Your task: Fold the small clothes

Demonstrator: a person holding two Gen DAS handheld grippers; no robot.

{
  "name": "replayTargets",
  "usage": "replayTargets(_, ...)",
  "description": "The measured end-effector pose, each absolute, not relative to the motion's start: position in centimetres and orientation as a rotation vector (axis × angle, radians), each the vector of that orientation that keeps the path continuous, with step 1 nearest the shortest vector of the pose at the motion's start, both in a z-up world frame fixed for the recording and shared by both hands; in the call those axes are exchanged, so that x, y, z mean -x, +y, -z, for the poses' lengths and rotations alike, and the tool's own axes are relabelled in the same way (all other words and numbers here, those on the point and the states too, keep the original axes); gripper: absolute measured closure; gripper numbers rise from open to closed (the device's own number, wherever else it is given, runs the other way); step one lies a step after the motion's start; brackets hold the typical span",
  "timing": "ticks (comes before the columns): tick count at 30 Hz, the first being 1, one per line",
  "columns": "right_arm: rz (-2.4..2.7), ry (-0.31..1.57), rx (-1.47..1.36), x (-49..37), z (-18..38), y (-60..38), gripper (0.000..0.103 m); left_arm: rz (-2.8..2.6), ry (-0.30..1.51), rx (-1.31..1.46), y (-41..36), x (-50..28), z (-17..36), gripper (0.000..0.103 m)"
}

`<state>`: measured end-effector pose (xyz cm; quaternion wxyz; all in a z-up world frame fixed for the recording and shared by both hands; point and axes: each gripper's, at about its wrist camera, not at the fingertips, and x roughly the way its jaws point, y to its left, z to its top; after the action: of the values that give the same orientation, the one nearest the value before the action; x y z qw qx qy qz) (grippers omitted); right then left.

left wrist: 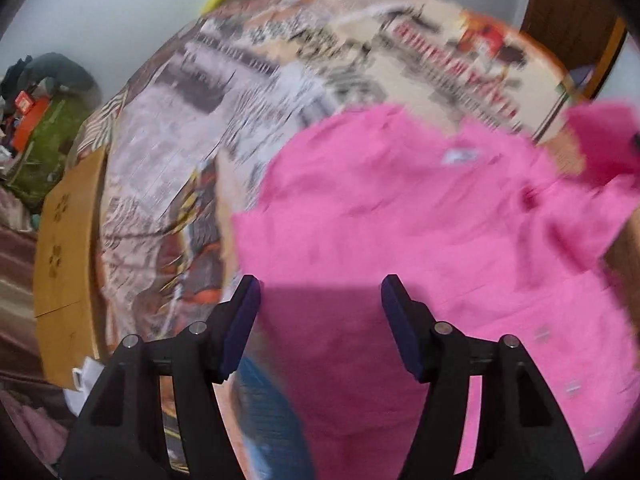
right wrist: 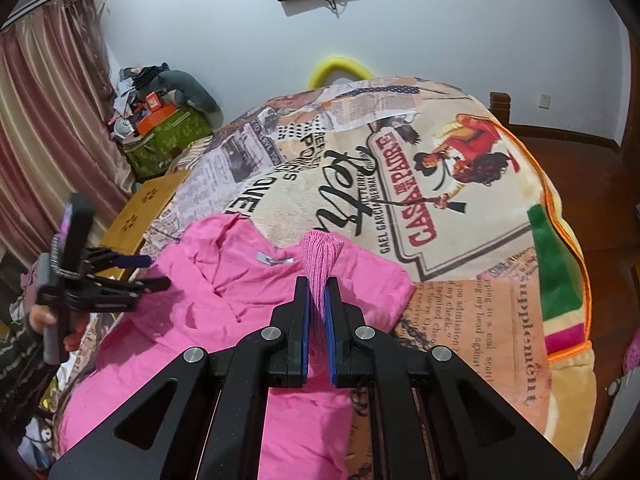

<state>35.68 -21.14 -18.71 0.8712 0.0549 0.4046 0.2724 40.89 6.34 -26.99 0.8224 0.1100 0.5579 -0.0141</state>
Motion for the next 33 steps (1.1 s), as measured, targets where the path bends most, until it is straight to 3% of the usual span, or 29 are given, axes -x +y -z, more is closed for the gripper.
replayTargets(3, -0.577, 0.846, -0.096, -35.4, 18.6, -20.3, 0.097, -0.006, 1.165, -0.241, 7.6, -40.3, 28.0, 0.034)
replayTargets(10, -0.575, 0.849, -0.088, -35.4, 18.4, -19.7, 0.097, -0.082, 1.152, -0.17, 11.3, -39.1, 26.1, 0.038)
replayTargets(16, -0.593, 0.844, -0.113, -35.8, 17.8, -18.5, 0.097, 0.066, 1.109, -0.166, 7.6, -38.5, 24.1, 0.038)
replayTargets(24, -0.683, 0.818, -0.082, -34.7, 16.1, -14.3, 0.097, 0.056, 1.169, -0.261, 6.2, -37.4, 27.4, 0.034)
replayTargets(33, -0.807, 0.916, -0.008, -33.5, 19.8, -7.0, 0.097, 0.012, 1.158, -0.186, 10.3, -35.4, 25.6, 0.034)
